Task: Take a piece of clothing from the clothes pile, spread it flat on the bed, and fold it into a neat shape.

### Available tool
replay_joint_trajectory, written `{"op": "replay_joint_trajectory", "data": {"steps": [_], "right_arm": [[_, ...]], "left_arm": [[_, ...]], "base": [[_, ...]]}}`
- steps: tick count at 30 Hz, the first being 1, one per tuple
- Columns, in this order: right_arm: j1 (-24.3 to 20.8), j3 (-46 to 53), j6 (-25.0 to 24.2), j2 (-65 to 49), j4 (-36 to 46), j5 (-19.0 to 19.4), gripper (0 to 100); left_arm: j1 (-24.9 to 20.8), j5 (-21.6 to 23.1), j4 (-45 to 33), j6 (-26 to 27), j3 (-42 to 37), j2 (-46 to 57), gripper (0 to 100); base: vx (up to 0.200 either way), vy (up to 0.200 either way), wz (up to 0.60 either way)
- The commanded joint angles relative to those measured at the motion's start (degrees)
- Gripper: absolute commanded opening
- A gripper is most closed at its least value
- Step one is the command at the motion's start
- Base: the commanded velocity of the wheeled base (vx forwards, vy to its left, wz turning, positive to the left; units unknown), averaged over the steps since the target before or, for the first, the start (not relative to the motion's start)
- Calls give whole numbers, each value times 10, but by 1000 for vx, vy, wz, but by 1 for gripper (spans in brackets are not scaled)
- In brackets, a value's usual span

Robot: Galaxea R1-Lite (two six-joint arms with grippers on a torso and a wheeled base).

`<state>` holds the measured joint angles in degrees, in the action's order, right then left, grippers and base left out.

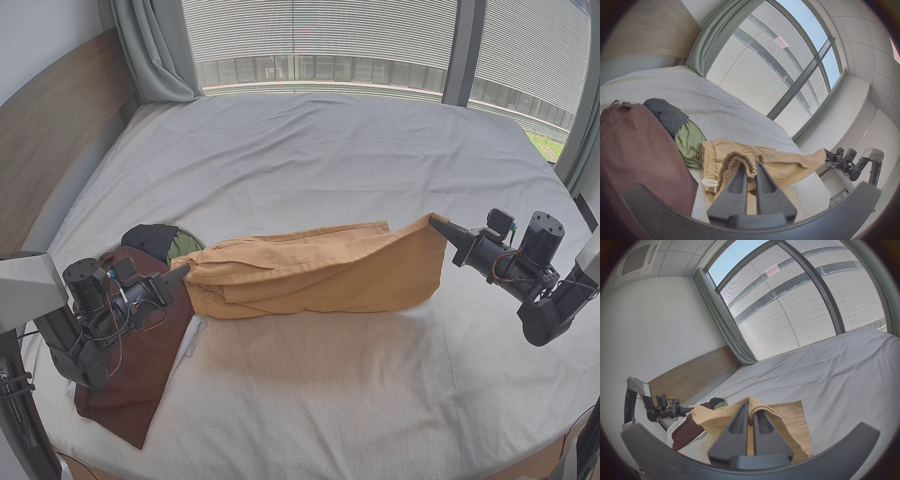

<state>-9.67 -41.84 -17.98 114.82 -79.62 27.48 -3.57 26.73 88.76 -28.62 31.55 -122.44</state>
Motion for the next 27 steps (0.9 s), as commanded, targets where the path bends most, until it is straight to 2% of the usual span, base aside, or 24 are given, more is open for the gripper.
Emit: {"op": "replay_joint_trajectory", "data": {"steps": [1,6,27], "right_arm": [[3,-43,-3,37,10,0,0],[7,-87,-14,59,24,1,0],[16,-232,-15,148,76,1,0]], "left_arm": [[-7,-10,0,-20,21,-8,0],[-6,-11,0,-43,40,-15,0],[-2,-20,0,-58,145,-98,0]], "base": [[0,0,0],[0,0,0],[0,0,0]]}}
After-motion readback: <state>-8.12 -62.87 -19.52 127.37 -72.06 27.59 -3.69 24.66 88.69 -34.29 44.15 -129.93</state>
